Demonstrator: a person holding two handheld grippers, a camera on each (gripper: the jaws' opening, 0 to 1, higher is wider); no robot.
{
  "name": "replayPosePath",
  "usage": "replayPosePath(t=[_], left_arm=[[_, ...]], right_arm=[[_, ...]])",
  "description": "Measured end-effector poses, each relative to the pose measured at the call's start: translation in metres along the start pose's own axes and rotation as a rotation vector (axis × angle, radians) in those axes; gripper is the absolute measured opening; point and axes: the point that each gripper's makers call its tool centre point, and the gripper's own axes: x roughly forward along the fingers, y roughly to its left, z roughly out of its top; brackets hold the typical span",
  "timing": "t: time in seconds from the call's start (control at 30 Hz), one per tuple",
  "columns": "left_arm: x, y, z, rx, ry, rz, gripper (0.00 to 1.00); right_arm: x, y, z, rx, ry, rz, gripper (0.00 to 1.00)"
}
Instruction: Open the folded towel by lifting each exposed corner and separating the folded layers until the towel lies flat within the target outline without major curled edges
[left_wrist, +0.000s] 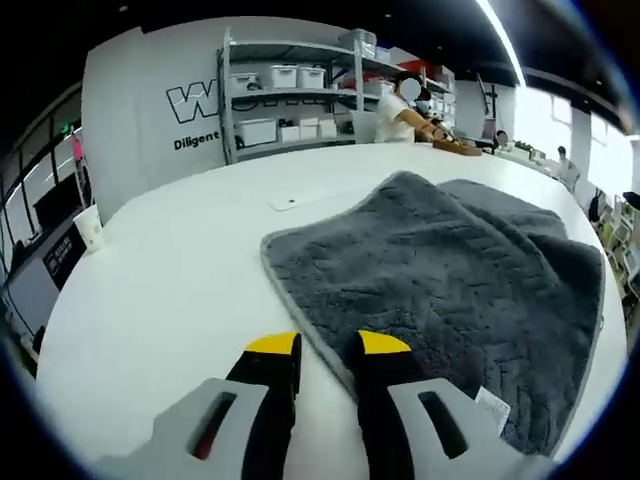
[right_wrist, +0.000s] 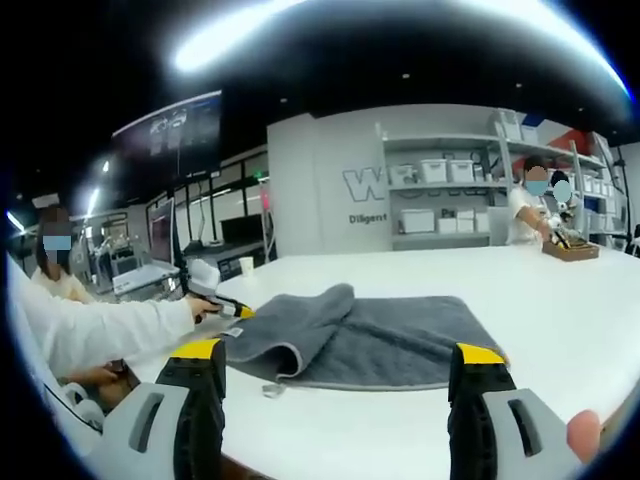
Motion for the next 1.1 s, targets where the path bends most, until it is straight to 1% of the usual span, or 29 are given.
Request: replayPosePath(t=[0.03,0.1,0.2,0.3,0.4,0.53,0.6,0.7,0.83,0.93,1.1], left_arm=[[0.001,0.000,-0.002,0.000,0.010,0.005,0.19],[0.000,0.000,-0.003,-0.008,0.011,0.009,0.18],[0.000,0.002,-0.004,-0.052,0.020,0.021,0.17],[0.000,0.000,-0.004,-0.050,0.020,0.015,0.15],[-0.001,0.000,-0.005,-0.056,0.023,0.020,0.11],[-0.001,-0.005,-0.005,-0.041,0.020,0.009,0.05],[-0.001,-0.007,-0.004,-0.027,0.020,0.012,0.04],[0.000,-0.006,-0.003,-0.008,0.022,0.017,0.03],[-0.003,-0.003,-0.001,-0.021,0.017,0.014,0.03],[-0.010,-0.004,0.002,-0.032,0.000,0.014,0.03],[-0.019,-0.001,0.007,-0.002,-0.008,0.022,0.03]], right_arm=[[0.000,0.000,0.000,0.001,0.000,0.000,0.92],[0.000,-0.001,0.000,0.004,-0.001,-0.001,0.92],[-0.001,-0.003,0.000,0.009,-0.002,-0.004,0.92],[-0.002,-0.003,0.000,0.013,-0.004,-0.005,0.92],[-0.002,-0.004,-0.001,0.013,-0.002,-0.007,0.92],[-0.002,-0.004,-0.002,0.013,0.004,-0.004,0.91],[-0.002,-0.004,-0.002,0.013,0.005,-0.003,0.91],[-0.003,-0.003,-0.002,0.012,0.005,0.000,0.91],[-0.003,-0.004,-0.003,0.012,0.007,-0.001,0.91],[-0.002,-0.004,-0.003,0.012,0.009,0.000,0.91],[-0.001,-0.003,-0.005,0.009,0.017,0.003,0.92]])
